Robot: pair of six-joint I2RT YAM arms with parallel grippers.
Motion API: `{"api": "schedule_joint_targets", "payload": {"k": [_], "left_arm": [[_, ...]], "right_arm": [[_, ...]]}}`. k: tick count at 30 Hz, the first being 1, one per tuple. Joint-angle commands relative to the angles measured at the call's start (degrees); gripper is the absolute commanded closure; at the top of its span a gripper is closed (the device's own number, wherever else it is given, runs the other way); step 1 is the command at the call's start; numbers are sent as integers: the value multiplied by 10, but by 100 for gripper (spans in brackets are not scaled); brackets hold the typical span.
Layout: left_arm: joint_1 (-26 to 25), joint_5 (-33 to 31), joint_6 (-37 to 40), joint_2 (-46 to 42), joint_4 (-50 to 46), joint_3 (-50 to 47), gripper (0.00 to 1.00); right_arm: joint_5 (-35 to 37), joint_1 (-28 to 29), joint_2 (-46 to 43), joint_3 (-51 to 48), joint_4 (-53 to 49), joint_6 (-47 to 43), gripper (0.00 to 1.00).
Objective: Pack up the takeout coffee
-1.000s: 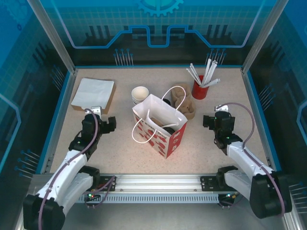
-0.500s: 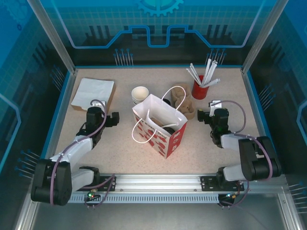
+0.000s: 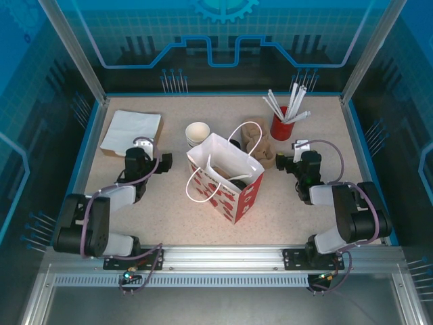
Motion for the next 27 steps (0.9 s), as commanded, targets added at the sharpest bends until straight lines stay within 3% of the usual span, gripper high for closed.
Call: {"api": "schedule_joint_targets", "payload": {"k": [1,4,7,27], "left_arm": [[11,40,2,47,120,-17,1],[21,35,-13,57,165,-37,1],[23,33,-19,59,129,-18,1],[25,33,-19,60,133,-19,1]], "right_arm": [[-7,-9,0,12,20,-3,0],[-8,-9,0,12,20,-3,0],[-7,-8,0,12,20,-4,0],[2,1,2,14,16,-10,0]]}}
